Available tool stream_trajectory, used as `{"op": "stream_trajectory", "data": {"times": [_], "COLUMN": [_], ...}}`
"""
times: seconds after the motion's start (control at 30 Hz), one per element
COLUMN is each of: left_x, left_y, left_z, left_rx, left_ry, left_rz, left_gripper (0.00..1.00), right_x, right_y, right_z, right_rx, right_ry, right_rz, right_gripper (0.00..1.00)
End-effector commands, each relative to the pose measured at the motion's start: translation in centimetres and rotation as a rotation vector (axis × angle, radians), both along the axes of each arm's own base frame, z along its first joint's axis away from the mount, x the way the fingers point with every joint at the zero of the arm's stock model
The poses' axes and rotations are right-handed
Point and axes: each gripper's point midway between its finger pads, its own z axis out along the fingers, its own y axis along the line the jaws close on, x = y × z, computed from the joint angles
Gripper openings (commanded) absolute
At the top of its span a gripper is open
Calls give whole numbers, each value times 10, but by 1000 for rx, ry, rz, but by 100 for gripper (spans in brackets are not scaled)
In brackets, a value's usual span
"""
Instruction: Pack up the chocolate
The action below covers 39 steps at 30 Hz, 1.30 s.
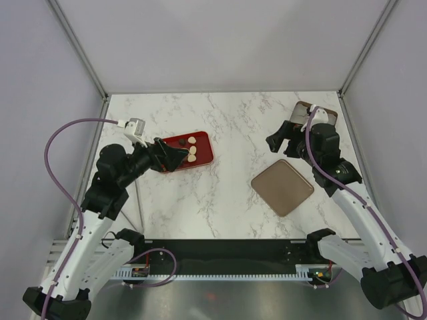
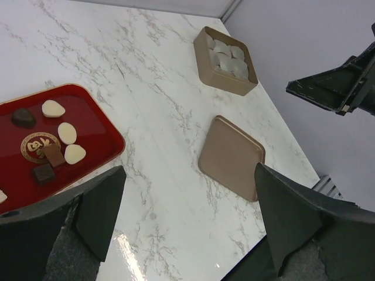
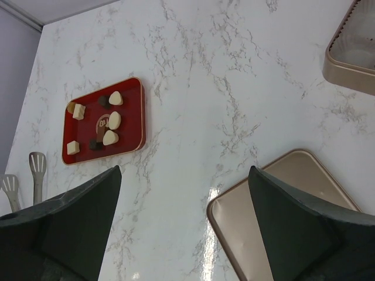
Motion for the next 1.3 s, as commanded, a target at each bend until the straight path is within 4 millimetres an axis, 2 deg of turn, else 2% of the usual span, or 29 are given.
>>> {"op": "stream_trajectory", "data": {"times": [0.0,0.1,0.13,0.2,0.23,0.27,0.33,0.53,0.63,0.67,0.77,0.87,0.93,1.0,1.27], "left_x": [5,22,31,37,41,43,45,45,45,46,46,46,43,42,37], "left_y": [5,32,53,71,82,88,105,135,147,157,167,175,187,188,191], "left_z": [14,10,-6,-15,-35,-38,-62,-92,-117,-132,-155,-181,-201,-216,-251], "left_rx": [27,44,83,108,172,203,287,300,298,311,284,330,353,364,370], "left_ry": [-73,-26,37,102,170,189,284,412,491,547,647,738,809,862,971], "left_rz": [19,215,345,463,520,546,615,758,803,825,814,816,850,847,901], "left_gripper": [100,100,100,100,100,100,100,100,100,97,93,87,83,81,68], "right_x": [-1,-4,-4,-7,-7,-7,-9,-15,-16,-17,-19,-18,-17,-17,-18], "right_y": [-3,-3,-4,-4,-3,-4,-2,-1,1,3,7,8,9,10,13], "right_z": [25,26,26,24,23,21,19,27,30,32,34,32,31,32,32], "right_rx": [16,20,24,29,31,29,27,50,61,69,89,94,92,95,106], "right_ry": [-71,-77,-76,-74,-70,-64,-59,-82,-87,-89,-95,-91,-87,-89,-88], "right_rz": [-9,-10,-14,-14,-12,-12,0,12,20,28,51,51,54,57,76], "right_gripper": [98,98,98,98,98,98,98,98,98,98,98,98,98,98,98]}}
